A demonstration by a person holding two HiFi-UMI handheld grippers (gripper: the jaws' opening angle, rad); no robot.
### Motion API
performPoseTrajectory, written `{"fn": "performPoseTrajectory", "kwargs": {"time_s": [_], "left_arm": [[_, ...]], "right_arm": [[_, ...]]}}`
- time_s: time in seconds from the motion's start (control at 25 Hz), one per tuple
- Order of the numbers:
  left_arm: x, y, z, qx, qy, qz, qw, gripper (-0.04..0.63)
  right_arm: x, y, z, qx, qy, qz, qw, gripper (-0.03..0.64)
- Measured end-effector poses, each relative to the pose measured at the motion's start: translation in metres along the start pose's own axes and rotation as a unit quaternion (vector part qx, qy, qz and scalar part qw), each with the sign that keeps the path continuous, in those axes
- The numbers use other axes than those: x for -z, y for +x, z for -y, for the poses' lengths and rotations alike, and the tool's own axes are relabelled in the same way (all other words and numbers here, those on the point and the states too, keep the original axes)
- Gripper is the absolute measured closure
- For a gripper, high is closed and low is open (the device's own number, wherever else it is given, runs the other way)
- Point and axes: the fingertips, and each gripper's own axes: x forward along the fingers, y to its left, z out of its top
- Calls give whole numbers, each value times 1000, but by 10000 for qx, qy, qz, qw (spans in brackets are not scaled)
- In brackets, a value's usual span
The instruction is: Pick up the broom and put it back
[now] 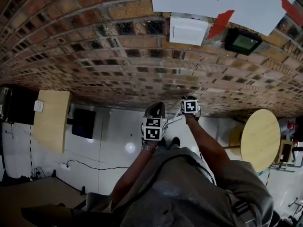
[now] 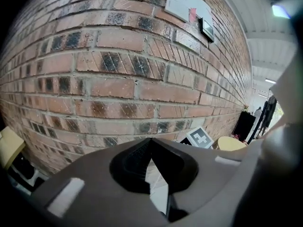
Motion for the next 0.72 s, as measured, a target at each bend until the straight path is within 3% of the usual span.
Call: {"fn": "performPoseTrajectory", "kwargs": {"time_s": [0.2,0.36,0.72], "left_arm": [[-14,10,13,169,212,82,9996,623],[-18,21,24,303,284,83,9991,623],[-33,36,62,769,280,225,9964,626]], "right_arm": [[5,-57,-8,-243,-178,315,9990,518],[-21,-118,-19,-319,-280,738,9964,518],[-70,-185,-34,-431,-368,961,9938,518]]}}
